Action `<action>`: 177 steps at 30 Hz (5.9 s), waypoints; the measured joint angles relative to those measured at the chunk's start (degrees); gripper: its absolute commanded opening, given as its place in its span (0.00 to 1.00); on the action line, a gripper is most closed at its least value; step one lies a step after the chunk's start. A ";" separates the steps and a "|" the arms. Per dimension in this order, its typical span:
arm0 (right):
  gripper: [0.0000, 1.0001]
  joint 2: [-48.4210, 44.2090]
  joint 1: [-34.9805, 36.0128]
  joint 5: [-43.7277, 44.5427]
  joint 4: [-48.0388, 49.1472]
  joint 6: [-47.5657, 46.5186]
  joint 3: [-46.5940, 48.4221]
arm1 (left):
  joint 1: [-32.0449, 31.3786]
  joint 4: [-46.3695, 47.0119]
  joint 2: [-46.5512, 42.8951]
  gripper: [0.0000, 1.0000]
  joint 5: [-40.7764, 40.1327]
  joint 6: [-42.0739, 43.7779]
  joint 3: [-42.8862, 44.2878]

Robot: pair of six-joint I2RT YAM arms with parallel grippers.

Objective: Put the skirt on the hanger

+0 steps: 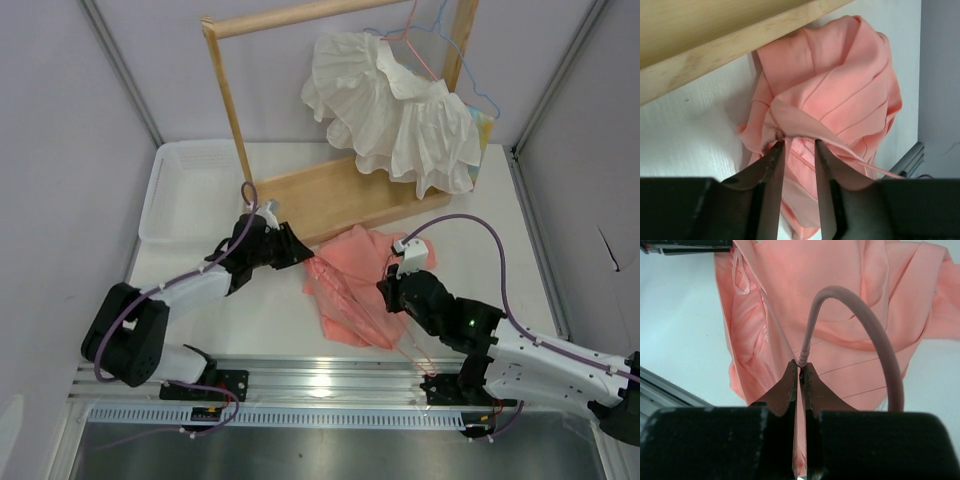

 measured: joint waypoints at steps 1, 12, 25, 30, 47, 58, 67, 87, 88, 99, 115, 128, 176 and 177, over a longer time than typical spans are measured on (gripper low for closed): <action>0.00 0.39 0.00 0.33 -0.22 0.17 0.50 | -0.37 -0.74 -1.22 0.41 -0.74 0.96 0.00; 0.00 0.04 0.13 2.69 -2.14 2.45 1.53 | -14.01 -13.46 -9.73 0.34 -14.73 14.36 2.91; 0.00 0.33 0.15 3.15 -2.10 3.85 1.53 | -24.57 -19.26 -1.64 0.31 -32.17 19.43 11.02; 0.00 0.37 0.28 3.21 -1.97 4.13 1.53 | -26.08 -22.16 -0.07 0.29 -33.94 21.20 15.10; 0.00 2.23 0.37 4.83 -2.10 7.63 1.53 | -26.99 -30.03 5.70 0.17 -38.75 19.78 14.58; 0.00 3.26 0.37 4.85 -1.90 8.28 1.86 | -27.89 -25.90 3.78 0.29 -41.62 18.91 8.98; 0.00 3.74 0.37 5.11 -1.92 8.28 2.16 | -29.46 -18.34 2.23 0.35 -43.15 20.41 7.89; 0.00 3.76 0.37 5.25 -1.92 8.46 2.16 | -29.53 -15.26 9.51 0.37 -45.18 21.68 10.43; 0.00 3.76 0.37 5.25 -1.92 8.46 2.16 | -29.53 -14.93 9.68 0.36 -45.18 21.68 10.43; 0.00 3.76 0.37 5.25 -1.92 8.46 2.16 | -28.98 -14.10 11.23 0.34 -45.68 21.59 10.47; 0.00 3.74 0.37 5.25 -1.95 8.50 2.16 | -26.69 -9.97 15.08 0.21 -44.17 20.59 10.25; 0.00 3.13 0.37 5.31 -2.34 8.48 2.16 | -26.45 -12.07 7.72 0.00 -41.57 20.20 10.14; 0.00 -2.45 1.18 0.48 -5.33 -1.01 8.55 | -8.81 -22.99 2.84 0.00 -18.56 17.66 19.32; 0.00 -2.45 1.18 0.92 -5.33 -1.33 8.87 | -8.76 -23.54 2.93 0.00 -17.99 18.27 19.93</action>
